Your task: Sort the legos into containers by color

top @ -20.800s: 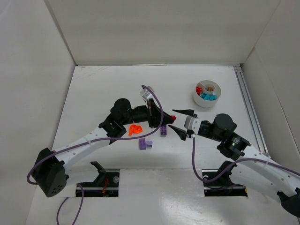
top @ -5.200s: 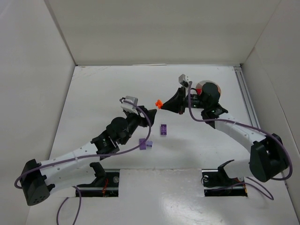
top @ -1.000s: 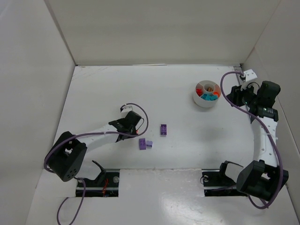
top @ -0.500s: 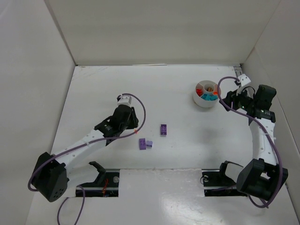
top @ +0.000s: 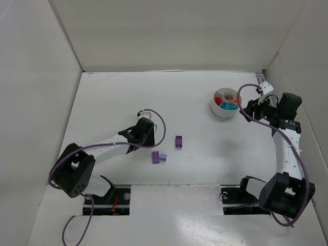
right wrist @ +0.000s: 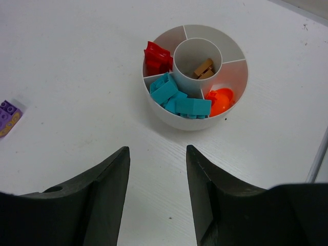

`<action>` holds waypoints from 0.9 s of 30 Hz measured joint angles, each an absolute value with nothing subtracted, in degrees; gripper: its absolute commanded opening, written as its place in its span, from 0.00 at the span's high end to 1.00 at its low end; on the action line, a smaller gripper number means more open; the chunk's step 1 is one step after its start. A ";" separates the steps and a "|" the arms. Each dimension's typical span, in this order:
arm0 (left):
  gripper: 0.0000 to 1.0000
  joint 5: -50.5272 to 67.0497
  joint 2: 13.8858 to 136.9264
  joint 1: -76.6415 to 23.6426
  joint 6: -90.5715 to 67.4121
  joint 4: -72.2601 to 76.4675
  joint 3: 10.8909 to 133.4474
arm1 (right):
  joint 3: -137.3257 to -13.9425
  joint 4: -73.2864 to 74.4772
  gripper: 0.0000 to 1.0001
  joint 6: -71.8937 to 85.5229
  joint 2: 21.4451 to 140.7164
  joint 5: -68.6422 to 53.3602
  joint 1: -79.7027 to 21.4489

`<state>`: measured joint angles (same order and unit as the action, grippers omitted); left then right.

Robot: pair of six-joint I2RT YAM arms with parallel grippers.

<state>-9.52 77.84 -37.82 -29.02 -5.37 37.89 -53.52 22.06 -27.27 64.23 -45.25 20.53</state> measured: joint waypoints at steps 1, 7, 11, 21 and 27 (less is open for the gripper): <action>0.63 -10.04 78.94 -38.30 -29.04 -5.39 37.93 | -53.52 22.13 0.47 -27.27 64.40 -45.19 20.53; 0.78 -12.10 83.90 -39.64 -29.61 -5.41 40.34 | -53.52 22.55 0.47 -27.29 64.58 -44.88 20.53; 0.87 -12.73 84.95 -39.64 -29.98 -5.41 41.08 | -53.52 22.61 0.47 -27.42 64.58 -44.82 20.53; 0.94 -12.73 84.90 -39.64 -30.68 -5.45 41.19 | -53.52 22.70 0.47 -27.44 64.58 -44.84 20.53; 0.97 -12.25 79.61 -39.64 -31.16 -6.57 41.95 | -53.52 22.68 0.46 -28.84 64.42 -44.53 17.17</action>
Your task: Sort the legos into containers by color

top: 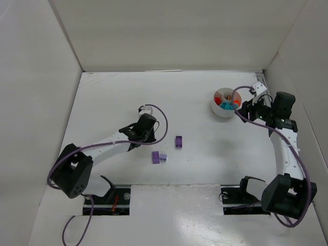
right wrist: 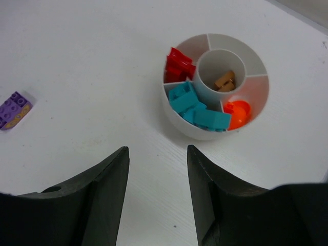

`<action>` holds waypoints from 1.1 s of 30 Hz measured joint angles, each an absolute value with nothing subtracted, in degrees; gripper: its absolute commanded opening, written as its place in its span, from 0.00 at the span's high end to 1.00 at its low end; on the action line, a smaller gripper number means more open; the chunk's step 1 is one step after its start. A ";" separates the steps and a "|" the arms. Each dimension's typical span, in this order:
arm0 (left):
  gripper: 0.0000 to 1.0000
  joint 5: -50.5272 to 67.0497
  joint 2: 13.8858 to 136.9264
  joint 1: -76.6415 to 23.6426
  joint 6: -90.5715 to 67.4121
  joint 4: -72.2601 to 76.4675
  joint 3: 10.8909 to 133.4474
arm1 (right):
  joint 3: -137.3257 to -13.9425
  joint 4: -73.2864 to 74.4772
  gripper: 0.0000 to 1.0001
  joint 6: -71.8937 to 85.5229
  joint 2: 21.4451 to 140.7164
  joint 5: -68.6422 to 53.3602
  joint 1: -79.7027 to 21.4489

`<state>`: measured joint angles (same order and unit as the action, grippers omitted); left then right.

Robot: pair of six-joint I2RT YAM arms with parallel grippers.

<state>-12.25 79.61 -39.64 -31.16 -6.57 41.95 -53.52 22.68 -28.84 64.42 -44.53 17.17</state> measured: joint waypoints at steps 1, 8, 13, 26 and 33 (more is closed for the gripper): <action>0.97 -12.23 78.00 -39.64 -31.42 -6.76 42.57 | -53.52 22.65 0.46 -29.28 64.18 -44.03 15.38; 0.91 -13.89 62.85 -39.64 -42.96 -1.87 47.29 | -50.61 15.79 0.44 -31.09 58.08 -43.05 -0.78; 0.90 -15.55 55.16 -39.70 -52.95 8.56 44.95 | -43.64 -0.23 0.44 -25.93 55.96 -38.92 -14.57; 0.90 -17.26 52.51 -42.85 -63.79 23.55 37.63 | -41.32 -37.87 0.51 -16.91 68.99 -22.31 -40.58; 0.90 -18.02 51.16 -43.94 -64.58 27.81 36.27 | -43.11 -47.11 0.52 -11.55 76.14 -22.81 -41.19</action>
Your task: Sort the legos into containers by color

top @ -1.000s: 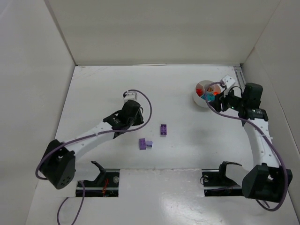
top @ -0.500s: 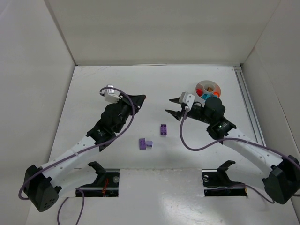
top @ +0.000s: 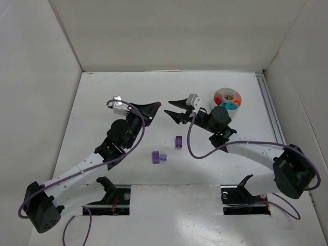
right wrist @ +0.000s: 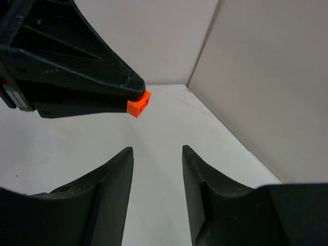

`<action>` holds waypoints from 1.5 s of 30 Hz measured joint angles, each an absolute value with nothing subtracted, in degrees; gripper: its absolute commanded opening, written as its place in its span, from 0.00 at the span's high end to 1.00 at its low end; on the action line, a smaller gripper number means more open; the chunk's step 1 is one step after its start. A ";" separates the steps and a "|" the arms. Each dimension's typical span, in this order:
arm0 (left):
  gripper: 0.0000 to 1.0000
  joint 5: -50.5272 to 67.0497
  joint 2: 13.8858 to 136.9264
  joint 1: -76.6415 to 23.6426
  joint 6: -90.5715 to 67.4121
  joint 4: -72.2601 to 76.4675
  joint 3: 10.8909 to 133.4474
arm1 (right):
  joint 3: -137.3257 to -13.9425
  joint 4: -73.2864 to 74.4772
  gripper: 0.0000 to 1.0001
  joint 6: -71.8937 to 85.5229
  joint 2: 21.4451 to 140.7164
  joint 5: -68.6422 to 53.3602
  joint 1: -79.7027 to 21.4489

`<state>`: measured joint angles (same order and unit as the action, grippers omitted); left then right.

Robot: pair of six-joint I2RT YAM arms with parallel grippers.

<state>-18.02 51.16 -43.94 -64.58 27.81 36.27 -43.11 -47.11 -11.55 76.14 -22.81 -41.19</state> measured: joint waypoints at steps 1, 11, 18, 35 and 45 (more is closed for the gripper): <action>0.90 -18.09 51.16 -44.14 -64.58 28.25 36.07 | -43.57 -47.46 0.52 -11.07 76.64 -22.98 -41.32; 0.90 -18.48 51.16 -44.58 -63.79 31.07 35.07 | -48.45 -49.39 0.59 -9.43 77.38 -25.89 -42.63; 0.90 -18.96 51.16 -44.53 -62.85 32.84 35.05 | -50.96 -47.81 0.59 -9.45 78.43 -27.46 -42.78; 0.90 -20.78 51.13 -45.45 -58.19 38.35 33.23 | -54.43 -43.75 0.60 -10.28 81.12 -30.13 -42.78; 0.81 -21.02 51.13 -45.54 -56.64 40.18 33.12 | -55.05 -43.48 0.93 -10.50 81.14 -30.39 -42.72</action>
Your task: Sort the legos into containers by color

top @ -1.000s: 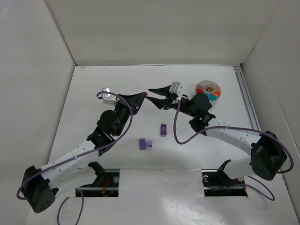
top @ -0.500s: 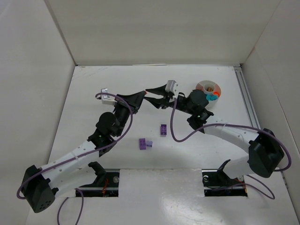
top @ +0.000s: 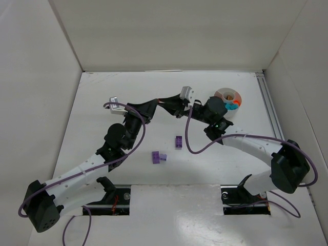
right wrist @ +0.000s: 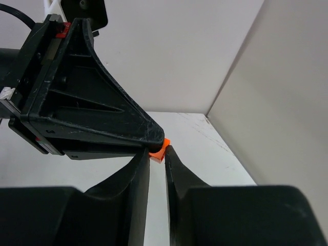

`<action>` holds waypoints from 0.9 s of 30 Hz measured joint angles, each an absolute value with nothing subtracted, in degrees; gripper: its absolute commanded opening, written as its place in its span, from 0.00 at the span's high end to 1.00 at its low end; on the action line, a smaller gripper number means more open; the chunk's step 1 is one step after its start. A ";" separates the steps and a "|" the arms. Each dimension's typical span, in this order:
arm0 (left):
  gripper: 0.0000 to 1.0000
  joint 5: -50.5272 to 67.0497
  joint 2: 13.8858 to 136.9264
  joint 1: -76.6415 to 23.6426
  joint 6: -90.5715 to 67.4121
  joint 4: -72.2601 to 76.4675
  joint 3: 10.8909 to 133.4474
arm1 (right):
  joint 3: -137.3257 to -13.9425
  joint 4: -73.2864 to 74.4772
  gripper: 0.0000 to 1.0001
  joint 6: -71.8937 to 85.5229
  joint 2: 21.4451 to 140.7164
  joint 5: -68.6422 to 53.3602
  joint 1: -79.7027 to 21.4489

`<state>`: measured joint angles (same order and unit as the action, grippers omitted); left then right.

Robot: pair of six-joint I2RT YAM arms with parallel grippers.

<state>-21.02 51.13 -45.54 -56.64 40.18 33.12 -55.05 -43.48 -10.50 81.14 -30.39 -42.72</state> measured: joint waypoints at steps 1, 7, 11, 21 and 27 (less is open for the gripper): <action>0.75 -21.02 51.13 -45.54 -56.58 40.32 33.10 | -55.05 -43.51 0.97 -10.50 81.14 -30.39 -42.70; 0.60 -18.59 51.16 -46.39 -55.96 40.53 32.99 | -55.07 -43.05 1.00 -10.46 81.14 -30.13 -42.81; 0.43 -17.63 51.22 -46.48 -55.51 40.60 32.97 | -55.07 -42.72 1.00 -10.17 81.12 -29.95 -42.54; 0.00 -18.72 51.90 -46.76 -52.53 26.28 37.60 | -50.24 -36.14 1.00 -9.04 74.78 -29.98 -30.13; 0.00 -17.08 60.71 -41.56 -46.59 8.67 49.41 | -50.15 -17.91 1.00 -11.03 69.19 -26.35 -11.99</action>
<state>-17.08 60.71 -41.56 -46.59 8.67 49.41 -50.15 -17.91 -11.03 69.19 -26.35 -11.99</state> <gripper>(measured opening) 0.997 0.169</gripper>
